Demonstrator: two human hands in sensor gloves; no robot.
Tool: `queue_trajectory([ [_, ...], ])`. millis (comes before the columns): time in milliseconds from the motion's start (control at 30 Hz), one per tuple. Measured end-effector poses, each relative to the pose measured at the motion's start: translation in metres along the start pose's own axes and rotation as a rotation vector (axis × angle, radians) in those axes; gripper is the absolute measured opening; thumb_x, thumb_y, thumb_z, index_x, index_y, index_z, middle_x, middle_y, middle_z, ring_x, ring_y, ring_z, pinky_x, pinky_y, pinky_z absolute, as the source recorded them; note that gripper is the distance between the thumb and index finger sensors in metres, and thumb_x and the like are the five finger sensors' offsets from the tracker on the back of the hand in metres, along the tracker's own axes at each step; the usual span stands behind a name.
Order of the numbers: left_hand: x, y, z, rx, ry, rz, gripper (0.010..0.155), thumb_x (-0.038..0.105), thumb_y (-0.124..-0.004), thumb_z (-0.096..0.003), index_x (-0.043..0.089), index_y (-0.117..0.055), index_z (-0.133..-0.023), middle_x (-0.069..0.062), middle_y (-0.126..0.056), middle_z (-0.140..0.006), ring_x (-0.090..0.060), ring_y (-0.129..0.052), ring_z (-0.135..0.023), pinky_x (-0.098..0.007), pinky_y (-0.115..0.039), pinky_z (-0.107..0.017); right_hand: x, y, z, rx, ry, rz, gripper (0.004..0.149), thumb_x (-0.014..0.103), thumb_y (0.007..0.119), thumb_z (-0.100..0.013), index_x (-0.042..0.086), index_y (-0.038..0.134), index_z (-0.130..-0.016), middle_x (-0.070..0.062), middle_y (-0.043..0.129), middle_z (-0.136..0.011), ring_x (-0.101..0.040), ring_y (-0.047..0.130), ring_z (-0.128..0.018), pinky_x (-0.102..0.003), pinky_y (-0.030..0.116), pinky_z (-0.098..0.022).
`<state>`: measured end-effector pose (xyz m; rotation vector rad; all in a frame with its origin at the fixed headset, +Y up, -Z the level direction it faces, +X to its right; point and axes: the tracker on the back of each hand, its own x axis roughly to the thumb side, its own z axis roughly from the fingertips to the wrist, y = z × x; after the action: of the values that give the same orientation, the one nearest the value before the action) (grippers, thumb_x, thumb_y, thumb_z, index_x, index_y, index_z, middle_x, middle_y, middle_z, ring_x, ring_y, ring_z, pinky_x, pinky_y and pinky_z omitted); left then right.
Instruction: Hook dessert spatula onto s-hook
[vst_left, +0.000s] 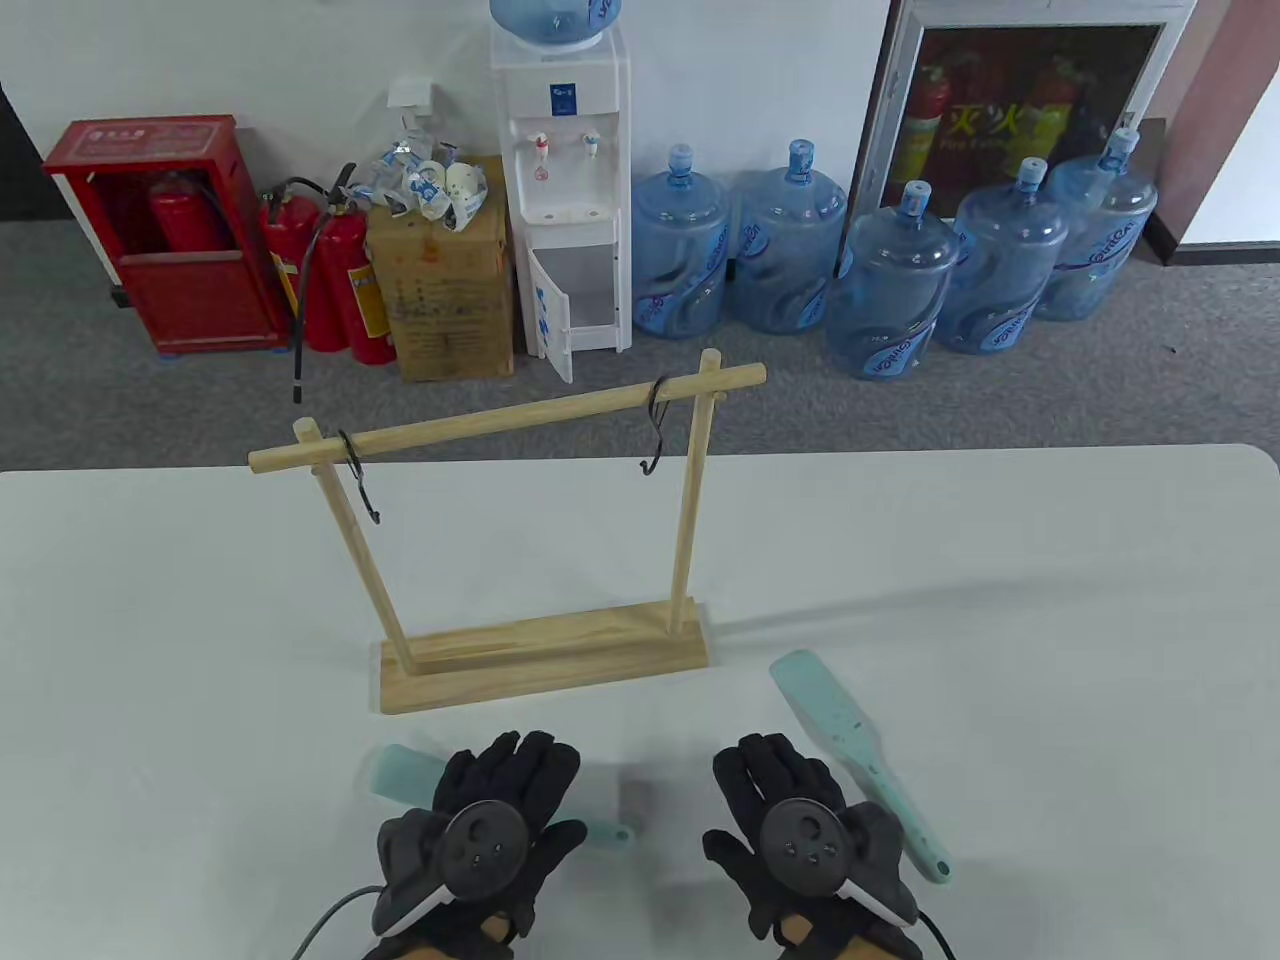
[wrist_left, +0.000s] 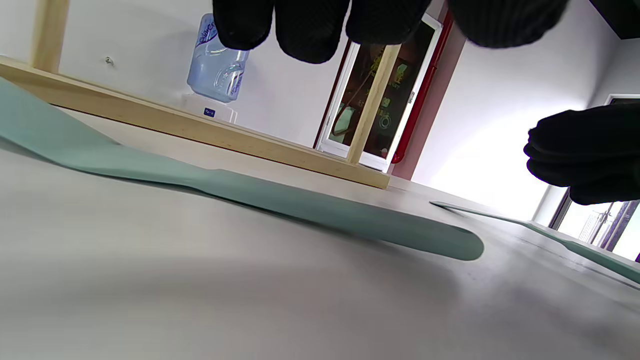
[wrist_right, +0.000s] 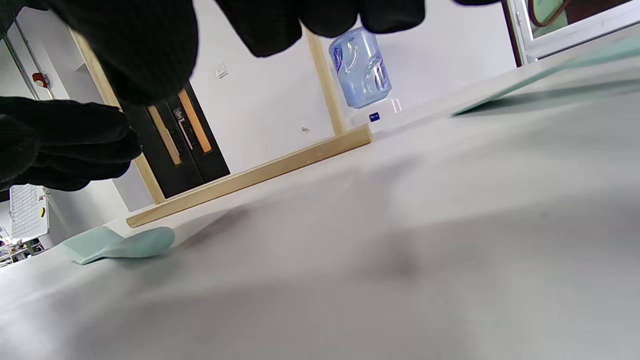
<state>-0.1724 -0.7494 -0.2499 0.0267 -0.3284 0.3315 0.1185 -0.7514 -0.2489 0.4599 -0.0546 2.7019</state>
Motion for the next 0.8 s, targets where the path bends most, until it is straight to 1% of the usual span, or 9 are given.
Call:
queue_trajectory([
  [200,0.000,0.001,0.000,0.008,0.007,-0.006,0.068,0.060,-0.066,-0.0466,0.036,-0.053,-0.109,-0.002,-0.057,-0.120,-0.039,-0.055,-0.111,-0.068,-0.036,-0.078,-0.001,-0.001,0.002,-0.019,0.001,-0.002,0.075,0.051,0.077,-0.043,0.020,0.049,-0.105,-0.010,0.033,-0.108,-0.042,0.041,-0.104,-0.066,0.037,-0.071],
  [367,-0.004,-0.002,-0.001,-0.001,0.020,-0.007,0.068,0.060,-0.066,-0.0467,0.035,-0.054,-0.109,-0.002,-0.057,-0.120,-0.039,-0.055,-0.110,-0.068,-0.036,-0.078,-0.004,-0.007,0.004,-0.055,0.014,0.017,0.076,0.052,0.077,-0.043,0.020,0.049,-0.106,-0.009,0.033,-0.108,-0.042,0.041,-0.104,-0.066,0.036,-0.071],
  [533,-0.005,0.001,0.000,0.014,0.028,-0.008,0.068,0.060,-0.066,-0.0466,0.035,-0.054,-0.109,-0.002,-0.058,-0.119,-0.039,-0.056,-0.110,-0.068,-0.036,-0.078,-0.020,-0.021,0.008,-0.110,0.069,-0.007,0.078,0.053,0.078,-0.042,0.020,0.048,-0.106,-0.009,0.032,-0.109,-0.042,0.040,-0.104,-0.066,0.034,-0.072],
  [633,-0.007,0.002,0.000,0.018,0.032,-0.007,0.068,0.060,-0.066,-0.0467,0.035,-0.055,-0.109,-0.002,-0.058,-0.119,-0.039,-0.056,-0.110,-0.068,-0.037,-0.078,-0.032,-0.031,0.012,-0.171,0.103,-0.021,0.076,0.053,0.078,-0.042,0.019,0.052,-0.105,-0.010,0.037,-0.108,-0.042,0.044,-0.103,-0.066,0.036,-0.071],
  [800,-0.010,0.002,0.001,0.014,0.048,0.007,0.068,0.060,-0.066,-0.0467,0.035,-0.055,-0.109,-0.003,-0.058,-0.120,-0.039,-0.056,-0.110,-0.068,-0.036,-0.078,-0.055,-0.045,0.020,-0.221,0.205,-0.042,0.076,0.053,0.079,-0.042,0.019,0.052,-0.105,-0.010,0.037,-0.108,-0.043,0.044,-0.103,-0.066,0.035,-0.071],
])
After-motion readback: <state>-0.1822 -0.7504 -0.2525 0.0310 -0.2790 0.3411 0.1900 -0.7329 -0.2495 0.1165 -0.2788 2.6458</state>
